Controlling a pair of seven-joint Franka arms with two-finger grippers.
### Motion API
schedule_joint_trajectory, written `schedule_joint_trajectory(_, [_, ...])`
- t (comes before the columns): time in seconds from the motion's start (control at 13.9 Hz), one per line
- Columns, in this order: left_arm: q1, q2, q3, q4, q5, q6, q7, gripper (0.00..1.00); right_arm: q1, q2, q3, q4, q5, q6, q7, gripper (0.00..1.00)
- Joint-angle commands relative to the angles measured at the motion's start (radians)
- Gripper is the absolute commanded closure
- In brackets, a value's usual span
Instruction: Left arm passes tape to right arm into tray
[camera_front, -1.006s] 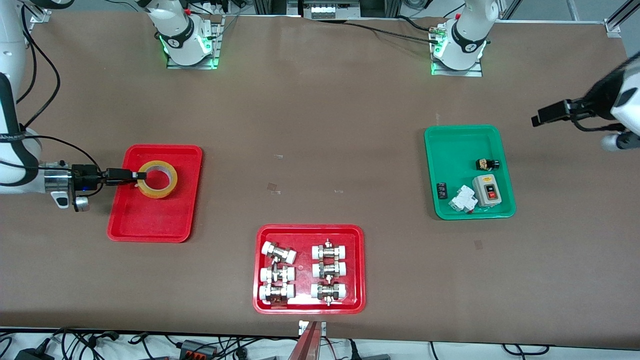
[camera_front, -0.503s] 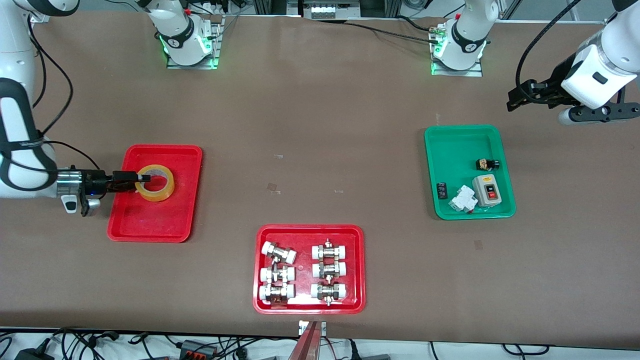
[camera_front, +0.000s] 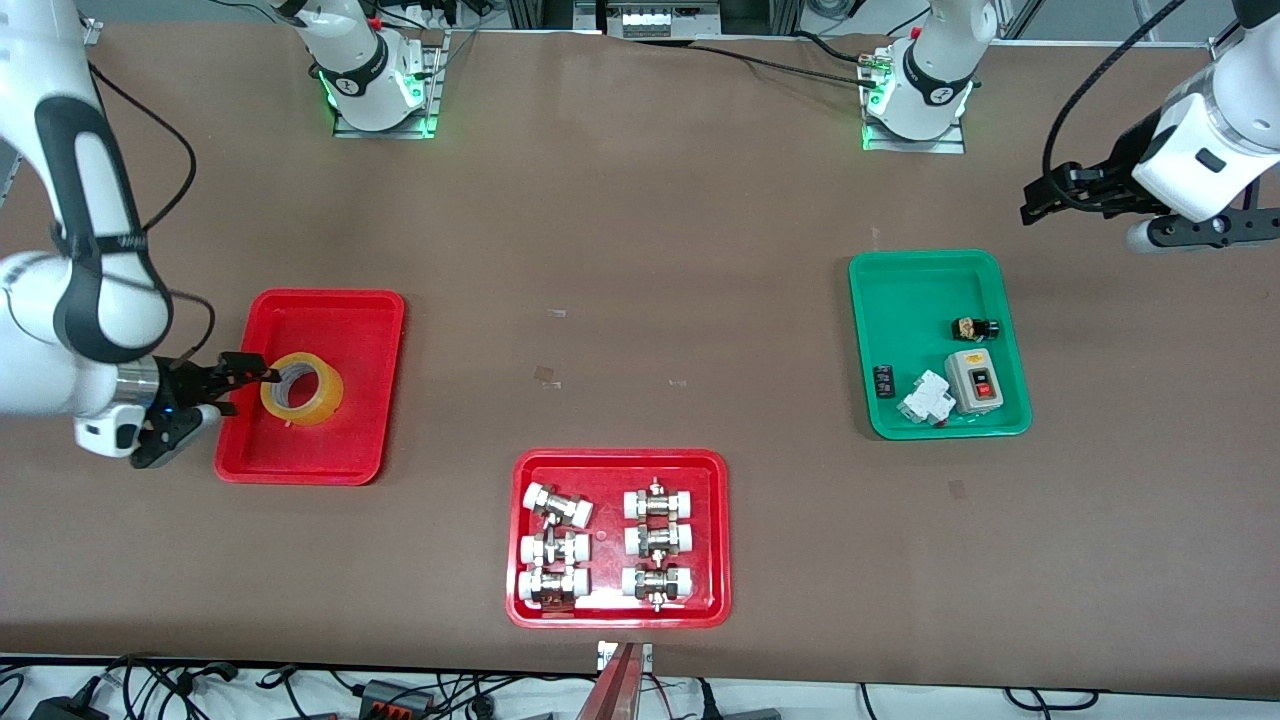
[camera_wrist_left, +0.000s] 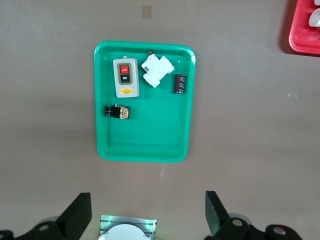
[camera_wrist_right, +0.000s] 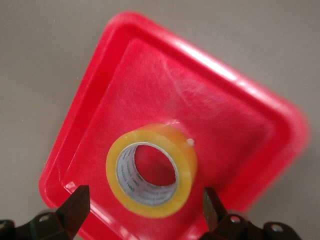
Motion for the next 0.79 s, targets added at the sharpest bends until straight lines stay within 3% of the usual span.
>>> schedule_joint_trajectory(0.0, [0.015,-0.009,0.002,-0.009,0.02,0.002,0.03,0.0,0.004,-0.072,-0.003,-0.029,-0.047,0.0,0.036,0.0])
schedule_joint_trajectory(0.22, [0.017,-0.007,0.0,-0.009,0.02,0.002,0.03,0.0,0.044,-0.164,-0.004,-0.029,-0.082,-0.055,0.182,0.0])
schedule_joint_trajectory(0.36, [0.017,-0.009,0.0,-0.009,0.02,0.002,0.03,0.0,0.102,-0.248,-0.001,-0.03,-0.157,-0.121,0.417,0.0])
schedule_joint_trajectory(0.5, [0.017,-0.009,0.0,-0.009,0.02,0.002,0.03,0.0,0.148,-0.326,0.002,-0.032,-0.17,-0.228,0.665,0.0])
schedule_joint_trajectory(0.72, [0.015,-0.007,0.0,-0.009,0.02,0.002,0.03,0.0,0.173,-0.441,0.007,-0.041,-0.161,-0.316,0.751,0.0])
